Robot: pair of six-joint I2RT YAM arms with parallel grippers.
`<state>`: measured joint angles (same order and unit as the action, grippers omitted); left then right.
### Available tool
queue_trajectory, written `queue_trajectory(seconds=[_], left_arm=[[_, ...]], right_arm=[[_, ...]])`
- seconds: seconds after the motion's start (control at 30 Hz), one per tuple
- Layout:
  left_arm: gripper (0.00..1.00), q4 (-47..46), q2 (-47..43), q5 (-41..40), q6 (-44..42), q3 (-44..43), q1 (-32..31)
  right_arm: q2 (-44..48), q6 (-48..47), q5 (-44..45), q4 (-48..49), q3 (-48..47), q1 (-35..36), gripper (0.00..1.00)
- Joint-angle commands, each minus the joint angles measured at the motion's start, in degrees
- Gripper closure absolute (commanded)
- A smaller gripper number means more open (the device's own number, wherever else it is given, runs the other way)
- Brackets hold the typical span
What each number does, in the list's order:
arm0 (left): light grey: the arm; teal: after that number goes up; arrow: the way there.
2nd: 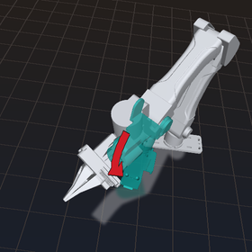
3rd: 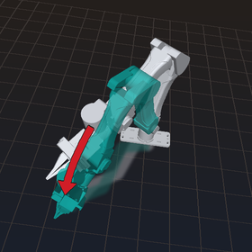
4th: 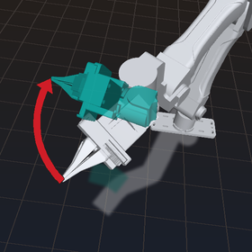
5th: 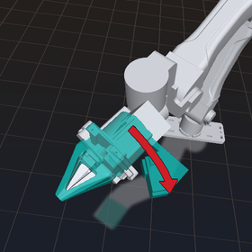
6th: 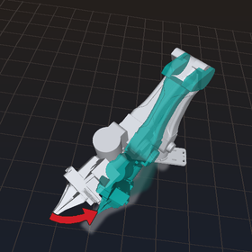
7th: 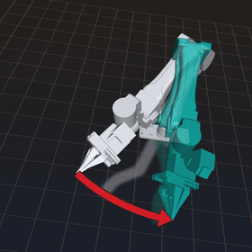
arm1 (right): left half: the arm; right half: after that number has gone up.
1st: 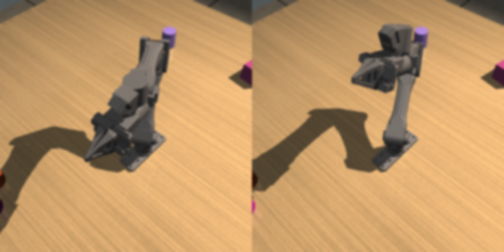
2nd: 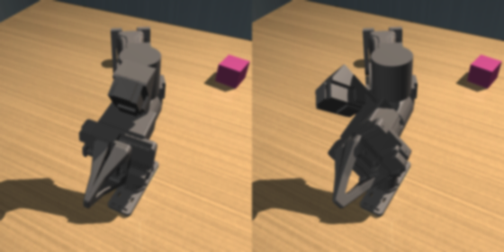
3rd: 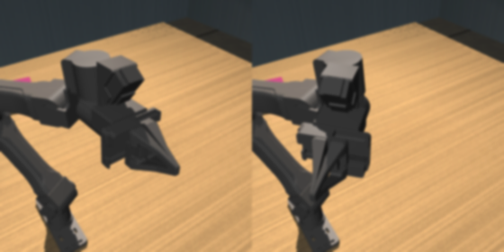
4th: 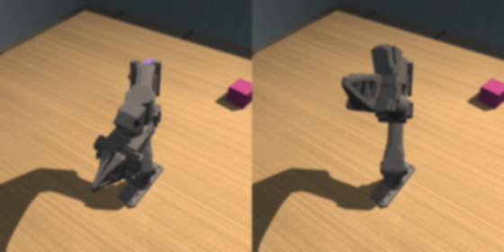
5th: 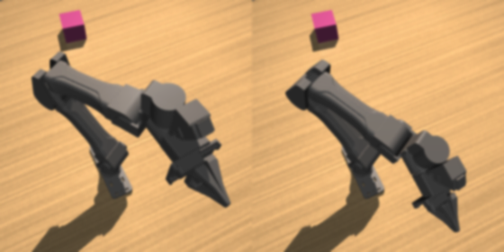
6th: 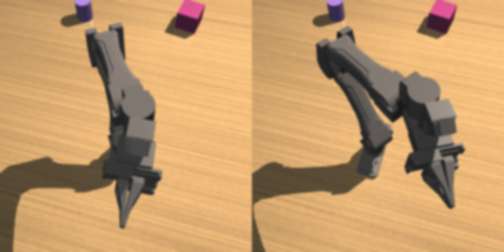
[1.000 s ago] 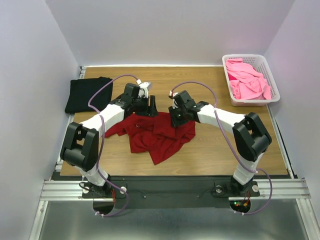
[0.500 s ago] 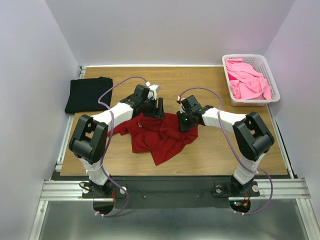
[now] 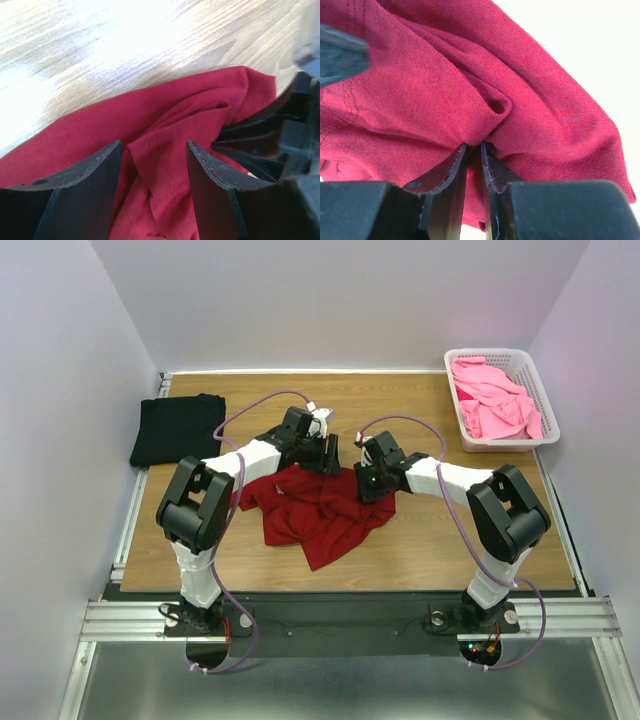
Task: Fold and stack the t-shirts
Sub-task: Flatten the tshirt out
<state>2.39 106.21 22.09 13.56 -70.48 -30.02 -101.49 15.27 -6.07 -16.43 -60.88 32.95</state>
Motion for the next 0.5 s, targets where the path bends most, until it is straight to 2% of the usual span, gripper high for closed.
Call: queue_trajectory(seconds=[0.0,0.2,0.27,0.37,0.47], left_arm=[[0.36,-1.43,1.19,1.03,-1.78,-2.73,-0.3],[0.42,-1.69,1.8,2.35,-2.75,-3.44,-0.3],[0.47,-1.95,1.28,2.26,-3.1,-3.18,-0.48],[0.62,-2.13,0.22,2.08,-3.72,-2.56,-0.48],[0.68,-3.45,-0.39,2.34,-3.72,-2.21,-0.57]], right_arm=[[1.47,-0.15,-0.17,1.66,1.12,-0.43,0.77],[1.74,-0.06,-0.09,1.57,1.12,-0.43,0.77],[1.82,-0.06,-0.09,1.57,1.03,-0.34,0.77],[1.74,0.11,-0.26,1.57,0.94,-0.52,0.77],[1.56,0.2,-0.26,1.57,0.85,-0.43,0.77]])
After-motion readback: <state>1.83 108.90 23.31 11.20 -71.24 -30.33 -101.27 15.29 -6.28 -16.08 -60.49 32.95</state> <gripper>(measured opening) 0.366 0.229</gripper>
